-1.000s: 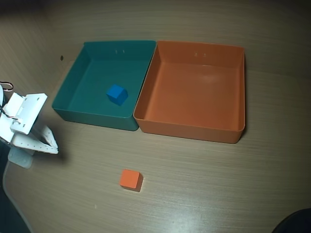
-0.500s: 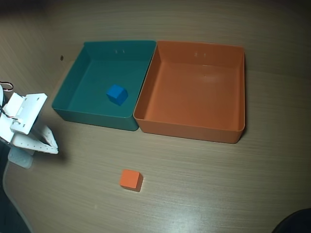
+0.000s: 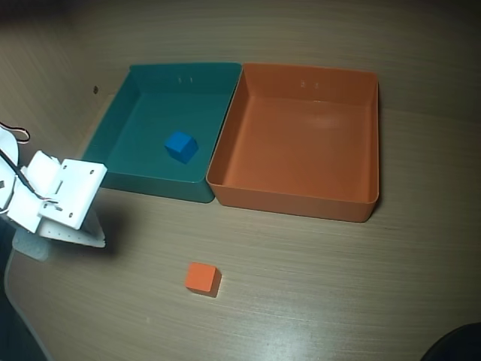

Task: Grasp a cube and put it in the box.

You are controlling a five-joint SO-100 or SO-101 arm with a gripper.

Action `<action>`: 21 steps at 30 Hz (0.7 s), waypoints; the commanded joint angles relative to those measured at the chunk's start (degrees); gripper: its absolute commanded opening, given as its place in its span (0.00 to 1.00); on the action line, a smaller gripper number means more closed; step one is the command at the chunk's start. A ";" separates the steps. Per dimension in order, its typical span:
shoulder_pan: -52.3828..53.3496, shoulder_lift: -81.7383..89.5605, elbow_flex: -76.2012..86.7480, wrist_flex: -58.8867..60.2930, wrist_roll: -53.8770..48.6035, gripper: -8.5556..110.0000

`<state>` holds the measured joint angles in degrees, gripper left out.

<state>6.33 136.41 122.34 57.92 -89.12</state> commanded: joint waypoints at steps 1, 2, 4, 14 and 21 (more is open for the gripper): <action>-0.53 -3.16 -5.89 -0.79 -0.26 0.03; -0.53 -4.57 -6.86 -0.79 -0.26 0.03; -0.53 -7.38 -9.05 -0.79 -0.26 0.03; -0.62 -22.94 -22.32 -0.79 -0.26 0.03; -0.62 -33.66 -33.13 0.09 -0.26 0.03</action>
<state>6.24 104.06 95.36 57.92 -89.12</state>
